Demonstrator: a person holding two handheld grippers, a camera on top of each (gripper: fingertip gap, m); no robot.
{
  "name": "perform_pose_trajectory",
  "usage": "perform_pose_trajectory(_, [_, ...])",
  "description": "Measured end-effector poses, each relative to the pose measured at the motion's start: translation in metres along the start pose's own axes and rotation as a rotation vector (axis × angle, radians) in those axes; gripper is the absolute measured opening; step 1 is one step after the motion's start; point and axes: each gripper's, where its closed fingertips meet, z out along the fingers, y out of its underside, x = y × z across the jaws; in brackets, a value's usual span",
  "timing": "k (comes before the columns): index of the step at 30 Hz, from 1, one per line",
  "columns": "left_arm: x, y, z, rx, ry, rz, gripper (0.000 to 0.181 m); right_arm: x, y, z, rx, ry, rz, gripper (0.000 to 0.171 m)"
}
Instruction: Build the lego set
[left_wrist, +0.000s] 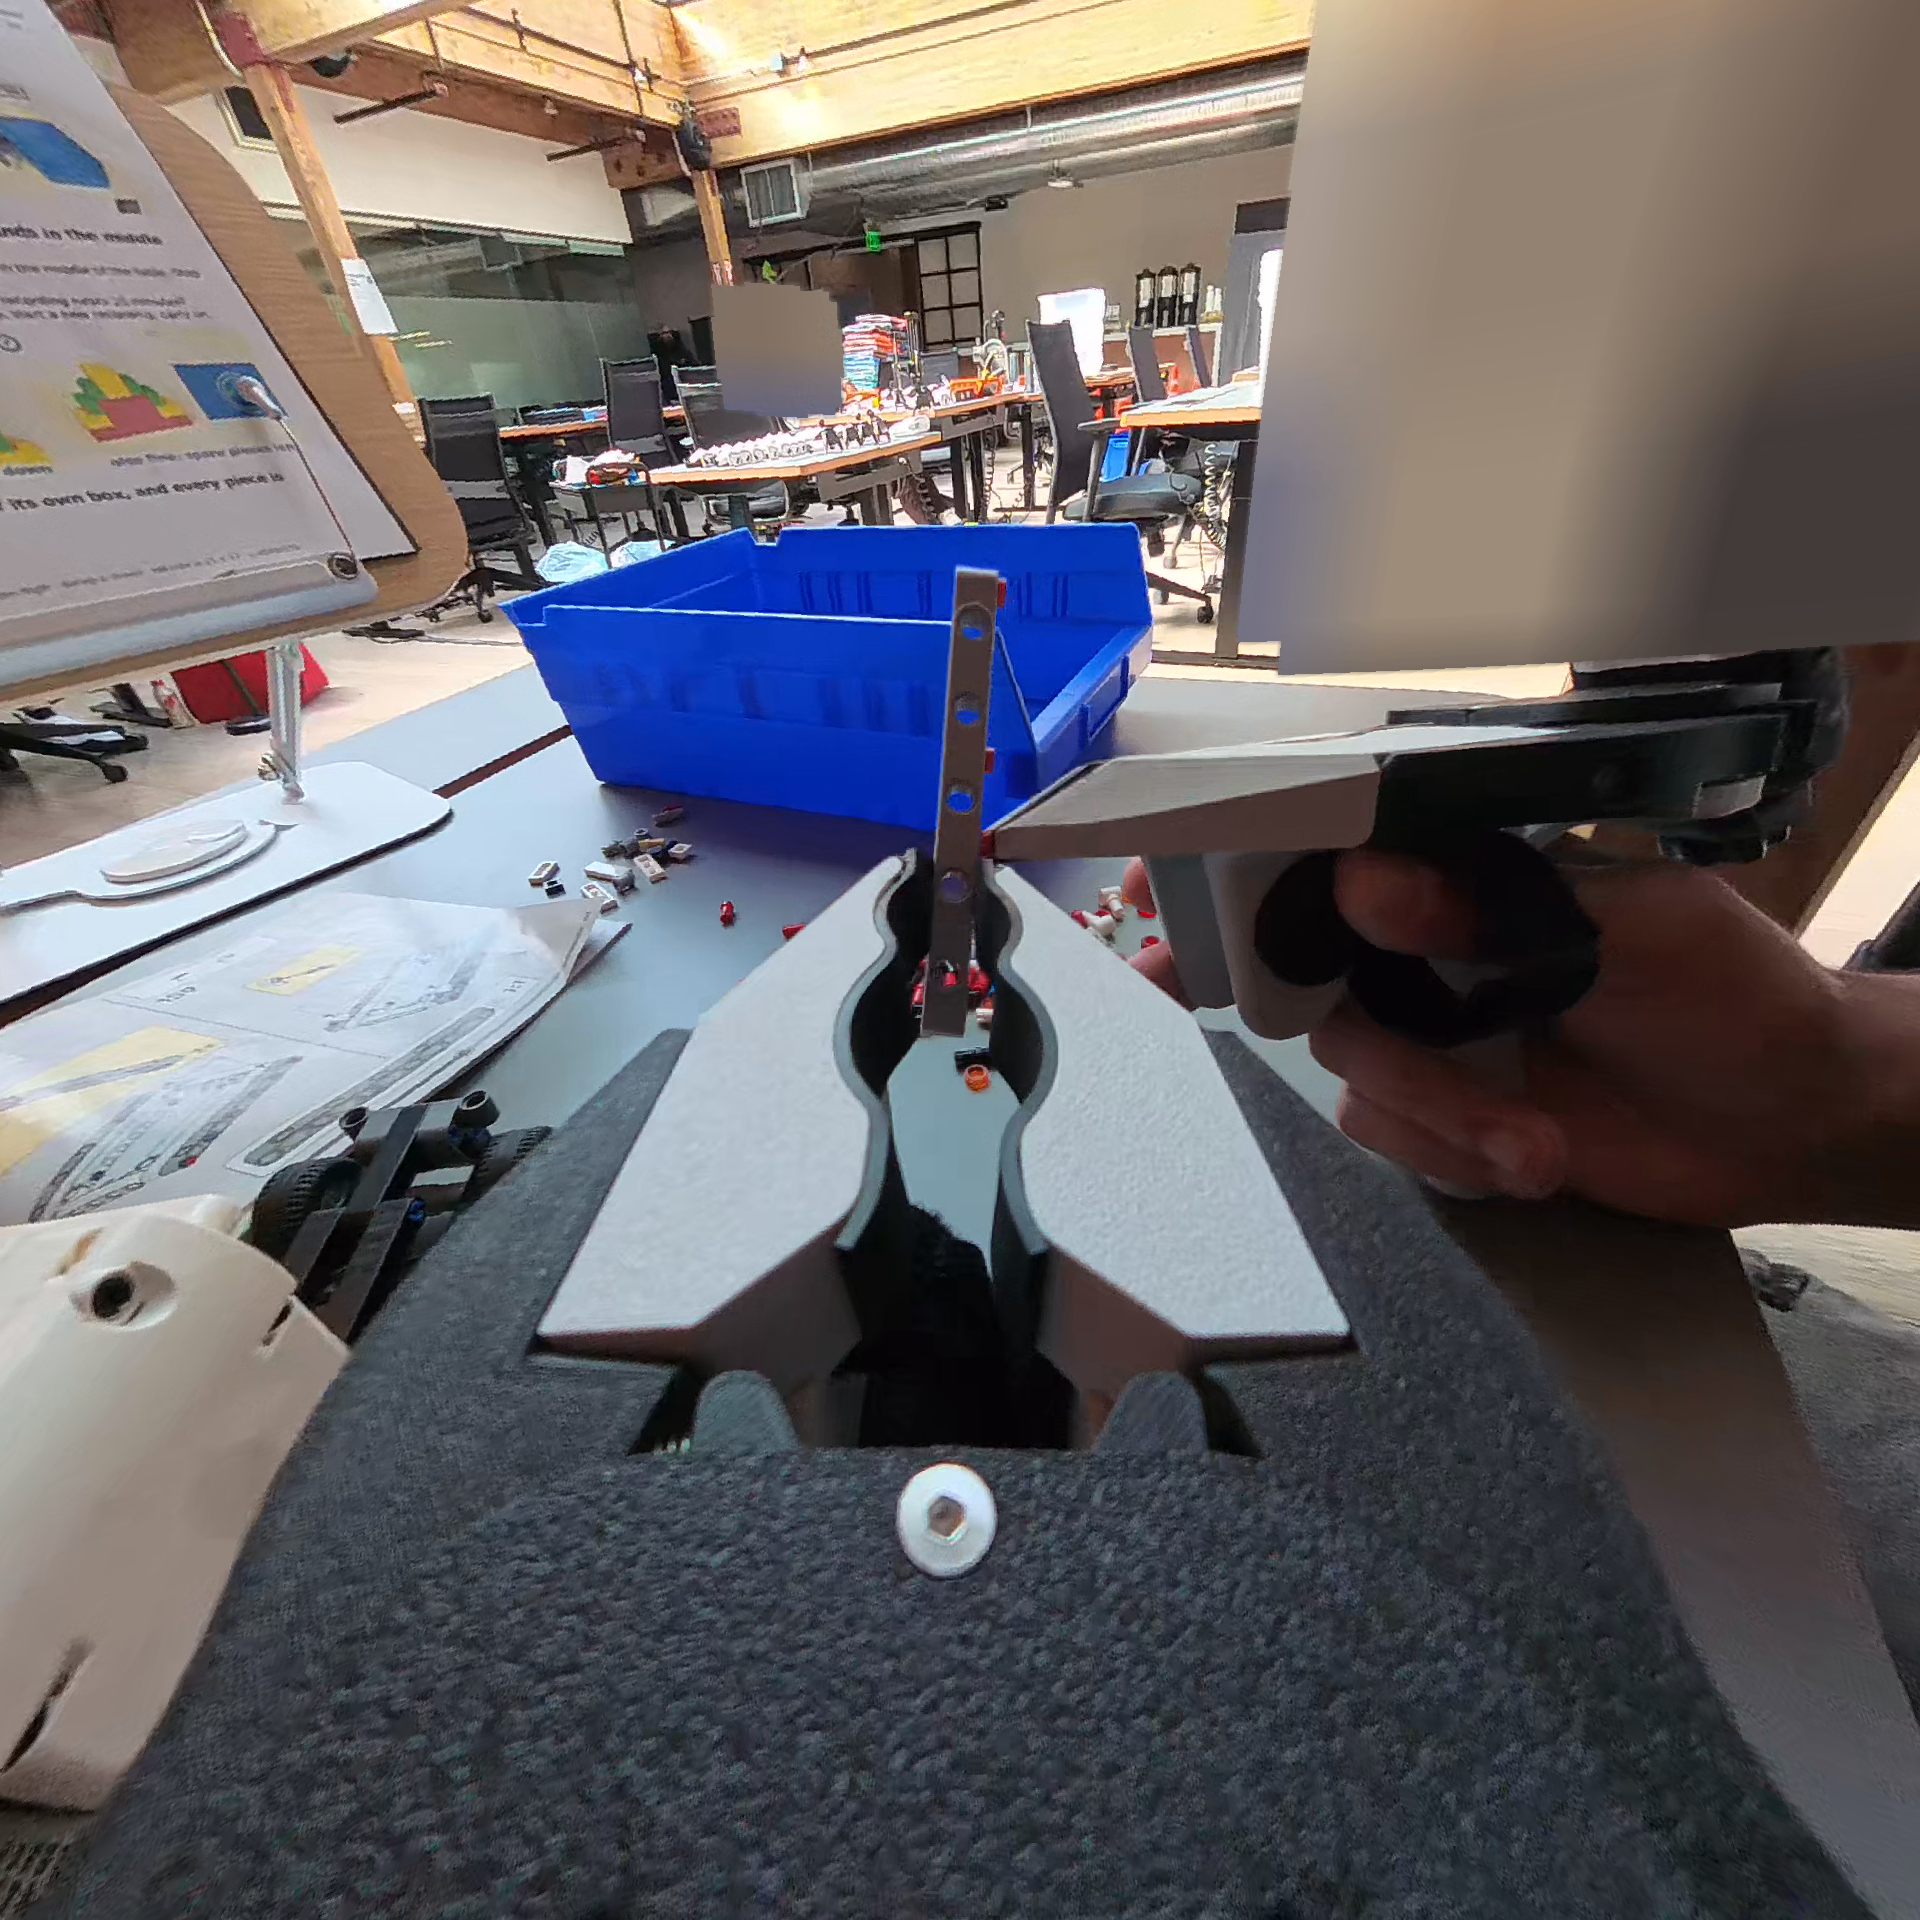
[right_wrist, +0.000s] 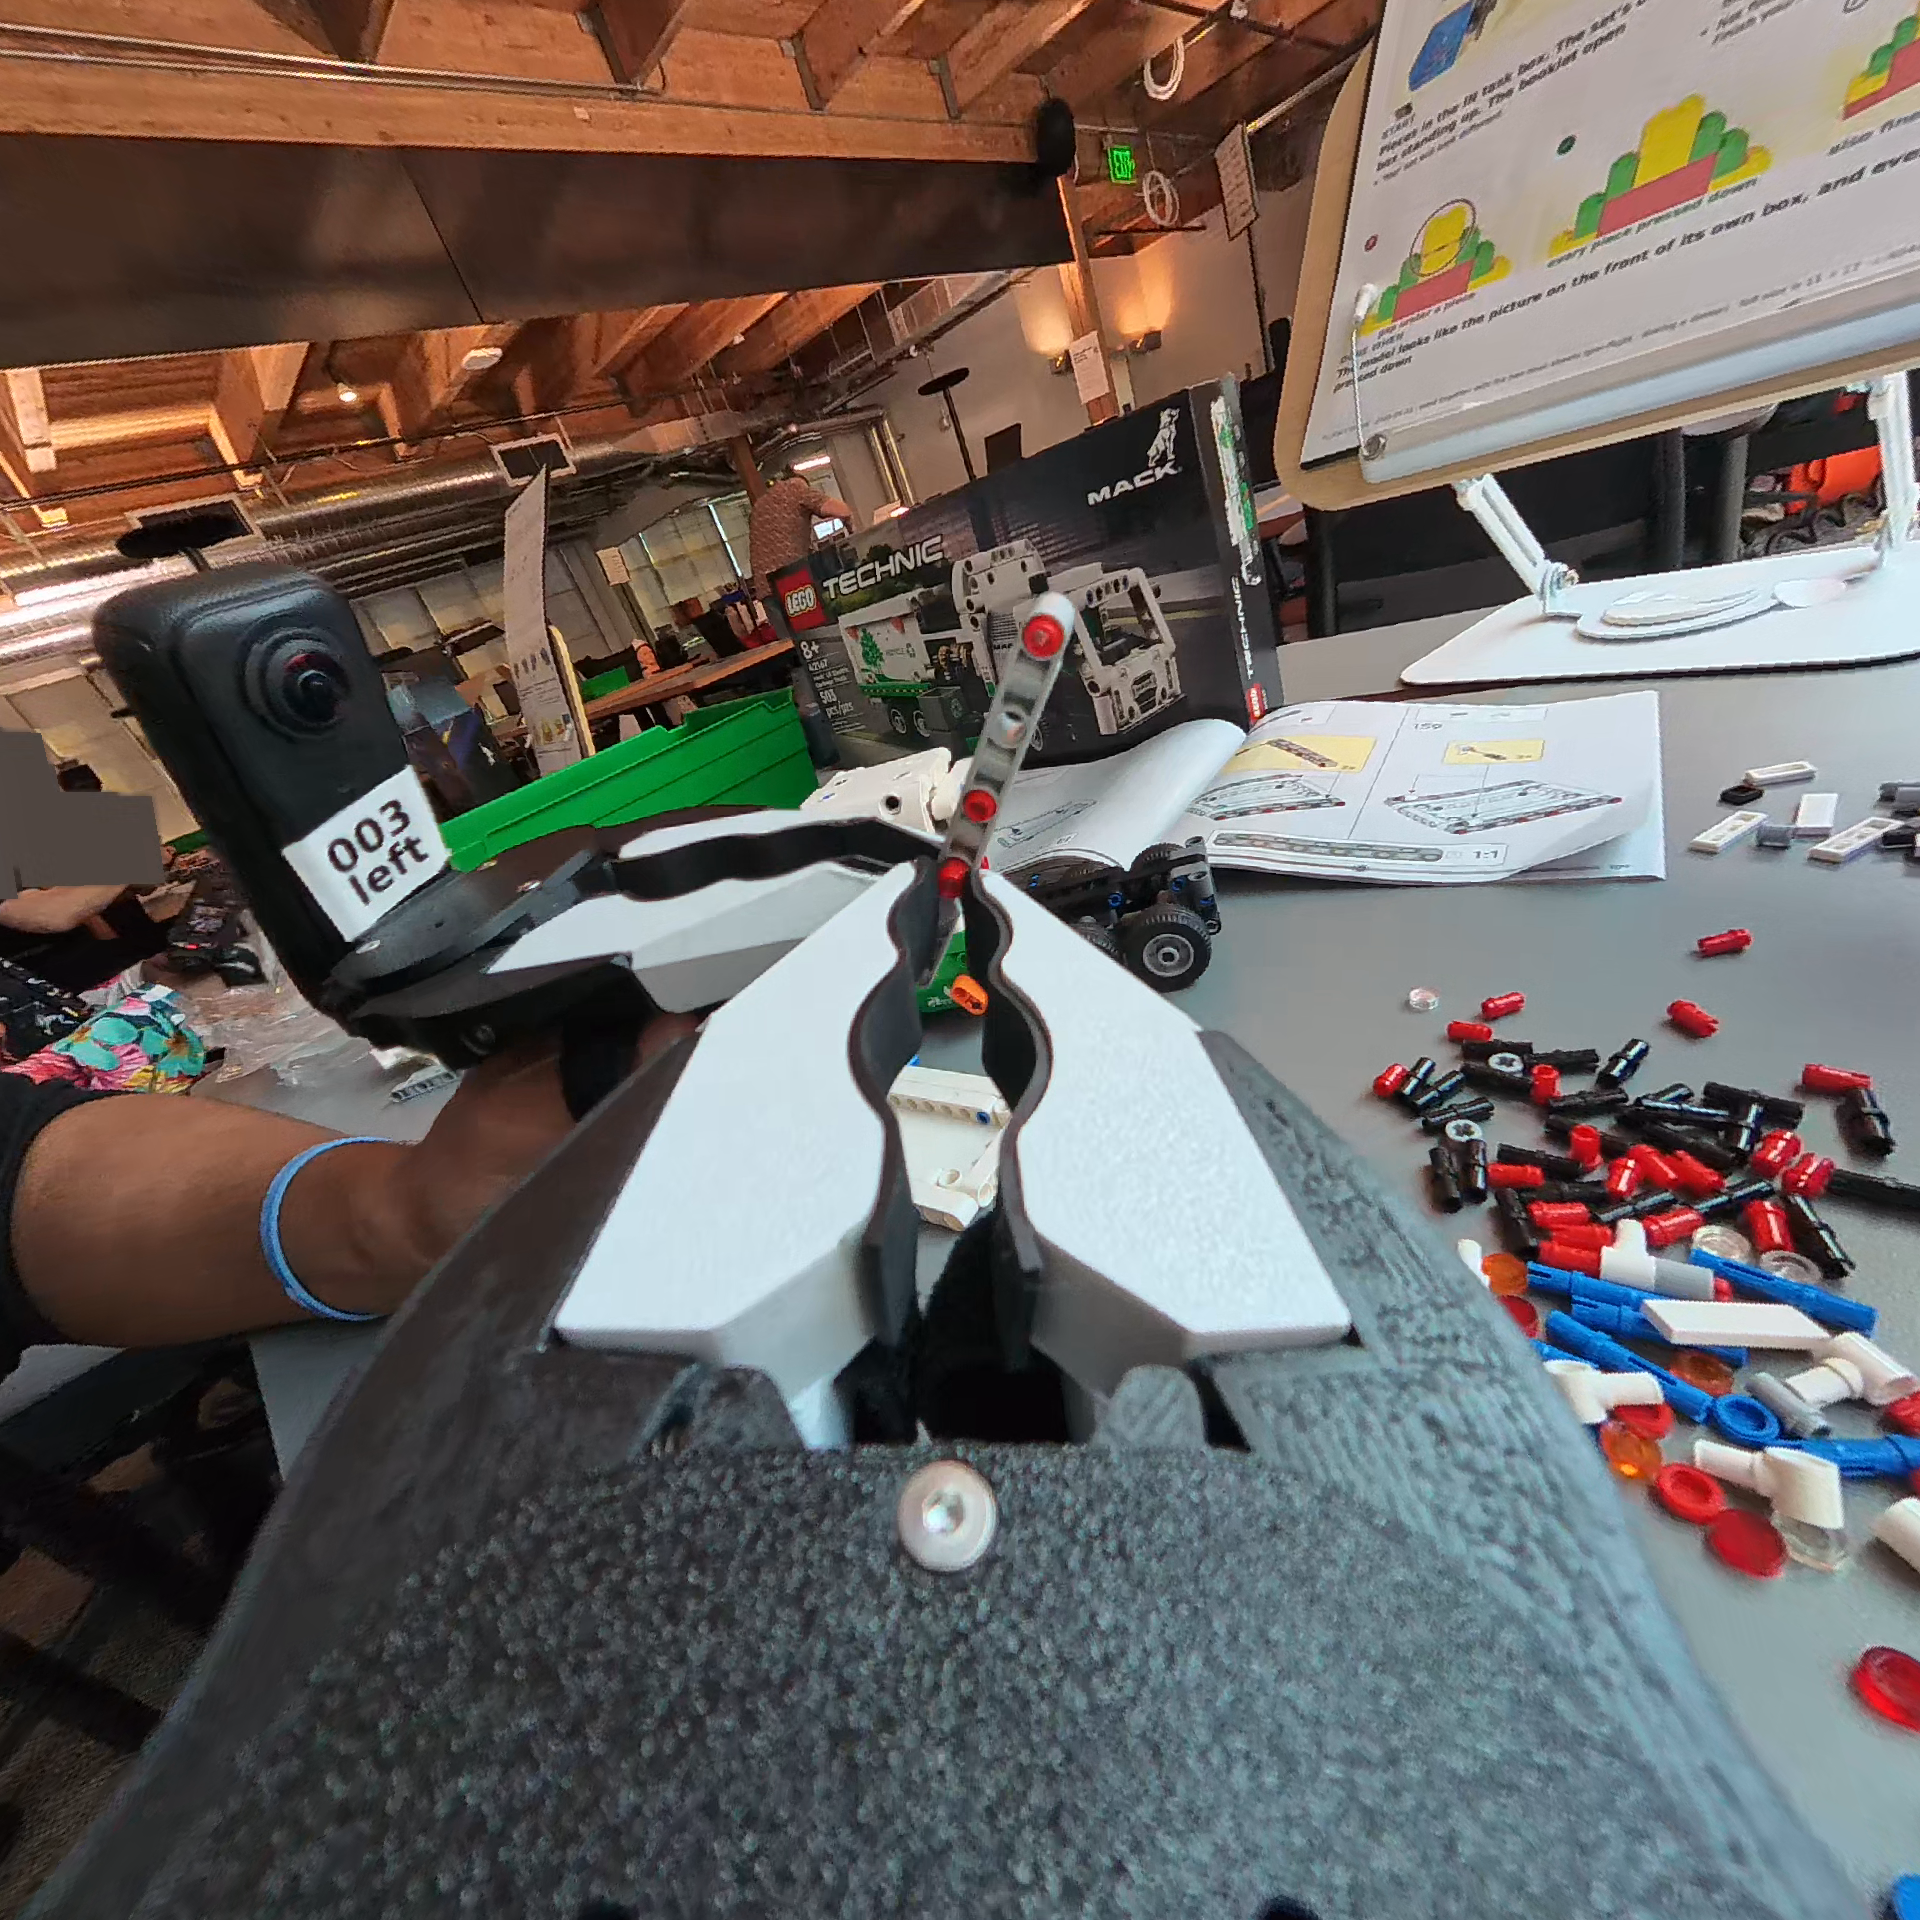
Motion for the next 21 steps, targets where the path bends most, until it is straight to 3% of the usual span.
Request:
perform_pose_trajectory(6, [0.0015,0.0009,0.0009,-0.009,-0.013,0.016,0.005,0.0006,-0.0007,-0.001,0.012,-0.023,0.058,0.003])
perform_pose_trajectory(13, [0.0036,-0.0003,0.0035,0.019,0.071,-0.227,0.005,0.0017,-0.0008,-0.0016,0.02,-0.041,0.111,0.003])
perform_pose_trajectory(21, [0.0012,0.0002,0.0049,0.004,0.003,-0.103,0.005,0.0039,-0.002,-0.0017,0.032,0.007,0.074,0.003])
